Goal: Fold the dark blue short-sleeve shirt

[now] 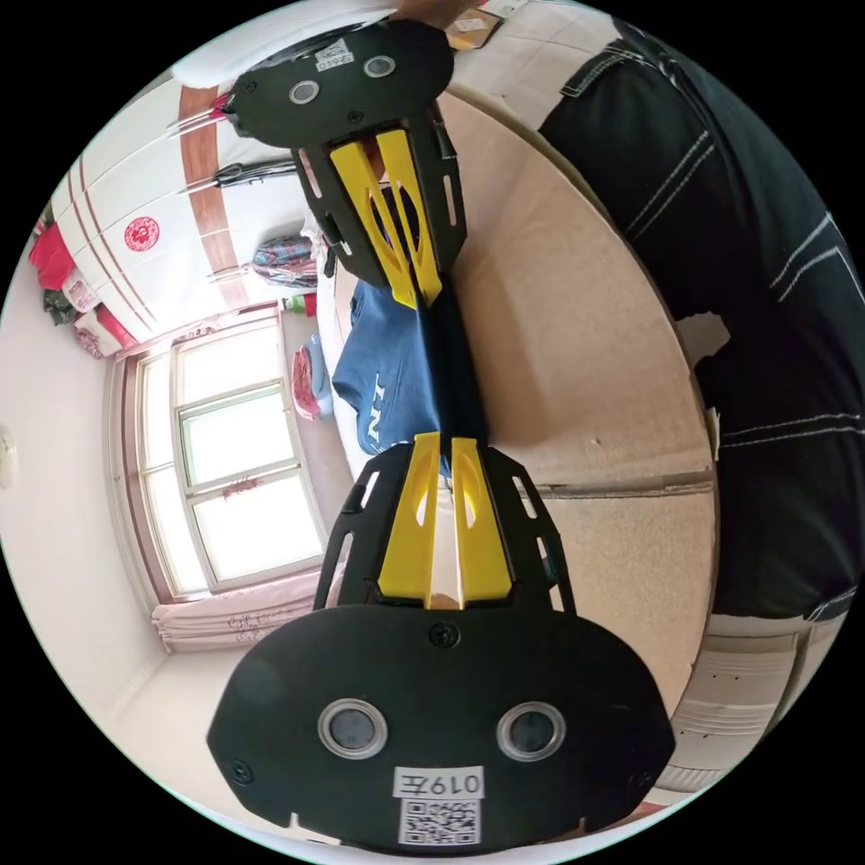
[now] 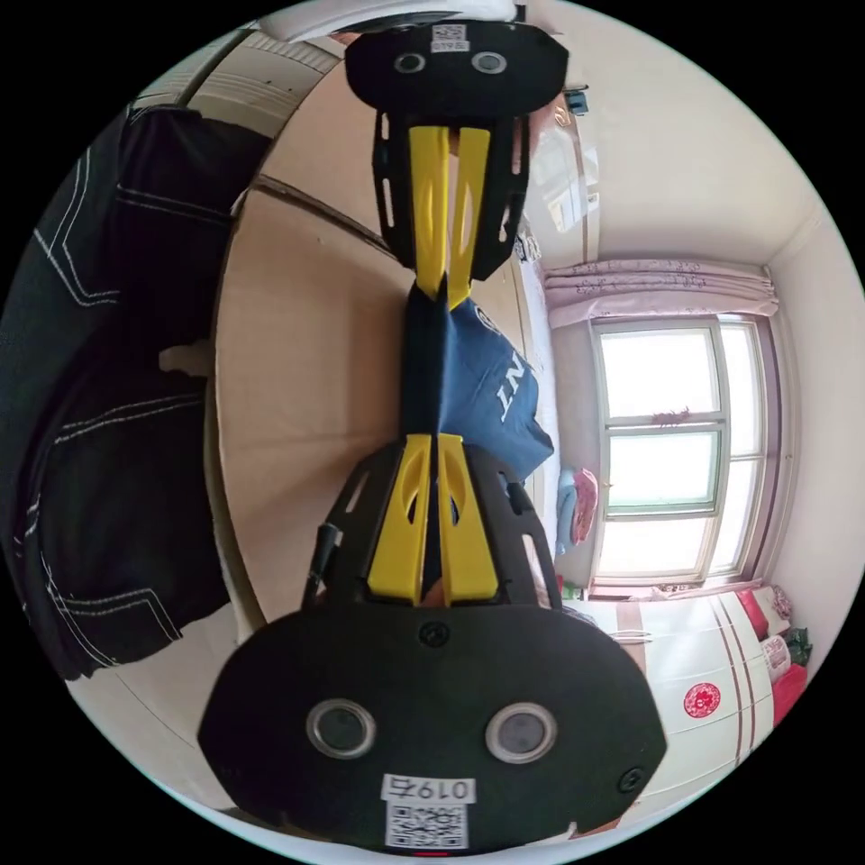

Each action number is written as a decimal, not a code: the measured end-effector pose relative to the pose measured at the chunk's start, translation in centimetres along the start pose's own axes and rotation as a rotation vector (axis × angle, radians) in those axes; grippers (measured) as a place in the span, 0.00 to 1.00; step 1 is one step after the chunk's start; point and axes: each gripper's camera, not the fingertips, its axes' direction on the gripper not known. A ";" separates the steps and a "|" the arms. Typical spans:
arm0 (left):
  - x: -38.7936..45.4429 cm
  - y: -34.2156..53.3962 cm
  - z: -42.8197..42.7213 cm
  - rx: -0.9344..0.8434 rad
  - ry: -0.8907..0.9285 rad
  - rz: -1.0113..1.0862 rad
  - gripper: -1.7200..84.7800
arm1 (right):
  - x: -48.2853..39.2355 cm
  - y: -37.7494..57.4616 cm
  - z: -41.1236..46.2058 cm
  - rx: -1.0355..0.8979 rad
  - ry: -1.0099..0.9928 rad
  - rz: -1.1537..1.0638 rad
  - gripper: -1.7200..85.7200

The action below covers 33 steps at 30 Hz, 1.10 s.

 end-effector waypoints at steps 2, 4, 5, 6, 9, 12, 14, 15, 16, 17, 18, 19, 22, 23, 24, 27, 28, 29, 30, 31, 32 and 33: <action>0.5 -0.4 -0.2 0.002 -0.012 0.022 0.03 | -0.5 -0.5 0.0 0.006 0.014 0.023 0.01; 0.0 -0.6 -0.5 0.000 0.002 -0.022 0.04 | -0.3 -0.7 -0.2 0.013 0.003 0.072 0.02; -0.3 -0.6 -0.8 -0.001 0.013 -0.055 0.04 | -0.5 -0.8 -0.3 0.014 0.012 0.084 0.02; -0.3 -0.7 -0.9 -0.002 0.006 -0.062 0.04 | -0.6 -0.9 -0.3 0.011 0.023 0.083 0.02; 0.0 -1.3 -1.7 -0.027 -0.053 -0.041 0.04 | -1.6 -1.7 -0.3 -0.012 0.105 0.048 0.03; -0.1 -2.1 -2.5 -0.046 -0.086 -0.020 0.06 | -1.5 -1.8 -0.7 -0.015 0.112 0.073 0.06; -0.7 -2.4 -3.2 -0.051 -0.082 -0.021 0.08 | -1.1 -1.2 -1.2 -0.025 0.115 0.101 0.08; -0.8 -2.4 -3.4 -0.051 -0.084 -0.020 0.08 | -1.1 -1.0 -1.3 -0.032 0.116 0.101 0.08; -0.9 -2.6 -3.7 -0.049 -0.089 -0.017 0.09 | -1.2 -0.6 -1.4 -0.044 0.117 0.097 0.08; -1.0 -2.9 -4.1 -0.046 -0.091 -0.009 0.09 | -1.4 -0.1 -1.4 -0.065 0.119 0.092 0.09; -1.0 -3.1 -4.2 -0.044 -0.094 -0.007 0.09 | -1.5 0.1 -1.3 -0.077 0.123 0.088 0.09; -1.1 -3.5 -4.4 -0.043 -0.098 0.001 0.09 | -1.7 0.6 -1.2 -0.098 0.129 0.082 0.09; -1.4 -4.4 -4.8 -0.035 -0.095 0.007 0.10 | -1.7 1.6 -0.7 -0.146 0.127 0.082 0.09; -1.6 -4.8 -4.8 -0.031 -0.083 0.007 0.09 | -1.7 2.0 -0.5 -0.157 0.122 0.079 0.09; -1.7 -5.0 -4.8 -0.032 -0.074 0.008 0.09 | -1.7 2.1 -0.5 -0.161 0.122 0.080 0.09; -1.8 -5.8 -4.1 -0.044 -0.043 0.031 0.08 | -1.7 2.1 -0.2 -0.176 0.117 0.040 0.06; -1.6 -6.1 -3.9 -0.058 -0.035 0.058 0.07 | -1.8 2.1 -0.3 -0.175 0.125 0.013 0.04; -1.5 -6.4 -3.9 -0.058 -0.038 0.062 0.06 | -1.8 2.2 -0.4 -0.175 0.118 0.001 0.02; -1.6 -6.5 -3.9 -0.058 -0.039 0.064 0.06 | -1.7 2.2 -0.4 -0.172 0.108 -0.002 0.02; -1.7 -6.7 -4.0 -0.062 -0.035 0.068 0.05 | -1.6 2.4 -0.7 -0.164 0.096 -0.005 0.02; -1.9 -6.8 -4.1 -0.063 -0.022 0.071 0.05 | -1.7 2.6 -0.9 -0.150 0.091 -0.008 0.01; -2.1 -6.9 -4.1 -0.062 -0.015 0.069 0.05 | -1.7 2.7 -1.0 -0.143 0.087 -0.010 0.01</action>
